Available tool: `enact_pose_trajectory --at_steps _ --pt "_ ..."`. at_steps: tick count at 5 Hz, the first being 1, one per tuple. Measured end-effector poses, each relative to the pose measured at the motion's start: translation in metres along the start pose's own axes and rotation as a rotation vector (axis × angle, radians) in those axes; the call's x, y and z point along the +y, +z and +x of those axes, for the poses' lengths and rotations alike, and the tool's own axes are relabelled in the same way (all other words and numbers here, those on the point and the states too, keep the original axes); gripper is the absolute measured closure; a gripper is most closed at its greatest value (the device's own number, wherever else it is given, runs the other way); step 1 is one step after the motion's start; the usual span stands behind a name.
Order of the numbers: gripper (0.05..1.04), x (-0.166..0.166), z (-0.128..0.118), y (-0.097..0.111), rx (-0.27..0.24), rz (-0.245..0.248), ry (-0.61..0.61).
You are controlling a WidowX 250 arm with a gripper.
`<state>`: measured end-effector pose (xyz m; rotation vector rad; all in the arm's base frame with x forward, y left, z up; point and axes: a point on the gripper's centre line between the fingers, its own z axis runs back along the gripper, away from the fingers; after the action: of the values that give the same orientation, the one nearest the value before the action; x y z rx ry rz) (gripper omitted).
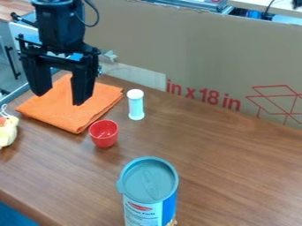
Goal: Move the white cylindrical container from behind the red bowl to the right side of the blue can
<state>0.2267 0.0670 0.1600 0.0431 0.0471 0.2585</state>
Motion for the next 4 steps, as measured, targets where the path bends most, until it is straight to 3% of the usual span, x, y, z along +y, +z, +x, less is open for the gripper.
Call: enact_pose_trajectory --at_steps 1,2,4 --pt "0.083 0.0 0.0 -0.005 0.023 0.002 0.003" --pt "0.083 -0.001 0.027 -0.024 0.049 0.086 0.019" --pt "0.083 -0.02 0.09 -0.053 0.052 0.077 -0.139"
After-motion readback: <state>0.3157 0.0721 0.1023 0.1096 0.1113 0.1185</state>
